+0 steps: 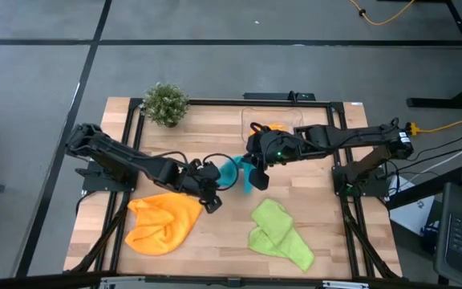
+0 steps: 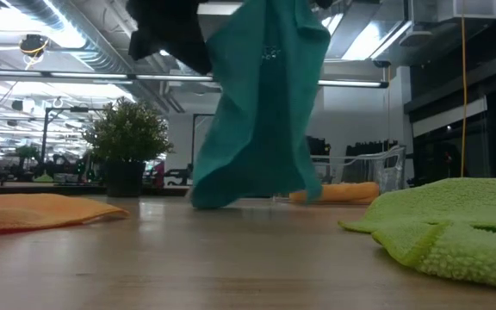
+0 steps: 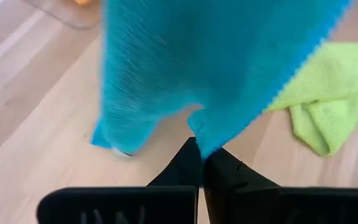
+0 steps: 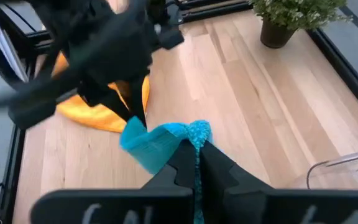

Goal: Fold microfiber towels
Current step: Fold the blue microfiber cloth

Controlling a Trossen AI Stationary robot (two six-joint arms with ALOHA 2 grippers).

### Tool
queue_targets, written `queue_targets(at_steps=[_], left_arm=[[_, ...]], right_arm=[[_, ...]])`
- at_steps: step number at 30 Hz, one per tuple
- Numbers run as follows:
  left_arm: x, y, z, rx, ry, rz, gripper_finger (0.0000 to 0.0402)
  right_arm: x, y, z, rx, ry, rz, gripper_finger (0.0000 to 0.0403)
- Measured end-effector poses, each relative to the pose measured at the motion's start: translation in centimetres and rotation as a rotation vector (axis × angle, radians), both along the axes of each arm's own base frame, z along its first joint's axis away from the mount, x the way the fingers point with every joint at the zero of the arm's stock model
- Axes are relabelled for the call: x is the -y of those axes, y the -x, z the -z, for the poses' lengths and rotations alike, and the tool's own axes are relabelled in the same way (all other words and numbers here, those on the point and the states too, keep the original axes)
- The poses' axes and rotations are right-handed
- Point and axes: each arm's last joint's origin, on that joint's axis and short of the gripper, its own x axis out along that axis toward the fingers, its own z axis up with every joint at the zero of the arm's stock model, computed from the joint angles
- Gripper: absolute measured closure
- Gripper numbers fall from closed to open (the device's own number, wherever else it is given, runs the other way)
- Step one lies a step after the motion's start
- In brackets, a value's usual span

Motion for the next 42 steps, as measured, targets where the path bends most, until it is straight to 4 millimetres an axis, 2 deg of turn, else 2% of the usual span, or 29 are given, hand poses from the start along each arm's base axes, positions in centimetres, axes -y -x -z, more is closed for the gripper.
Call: queue_targets(at_steps=[11,16,19,25,32,36,42], left_arm=[[-0.6,1.8,-2.9,0.084,0.018,0.003,0.0401],[-0.6,2.1,-3.3,0.090,0.060,0.036,0.0393],[-0.6,2.1,-3.2,0.084,0.092,0.042,0.0371],[-0.6,2.0,-3.3,0.089,0.092,0.047,0.0303],[-0.1,0.2,-3.5,0.232,0.106,0.026,0.0252],[-0.4,-0.7,-2.8,0.254,0.035,-0.050,0.0248],[-0.9,-1.0,-2.7,0.267,-0.008,-0.095,0.0245]], right_arm=[[0.0,0.0,0.0,0.002,0.001,0.004,0.0399],[0.0,0.0,0.0,0.003,0.001,0.004,0.0399],[0.0,0.0,0.0,0.003,0.000,0.004,0.0399],[0.0,0.0,0.0,0.006,-0.019,0.020,0.0399],[0.1,-0.3,-0.4,0.062,-0.023,0.066,0.0399],[0.1,-0.5,-0.5,0.081,-0.020,0.070,0.0399],[0.0,-0.4,-0.5,0.077,-0.022,0.062,0.0399]])
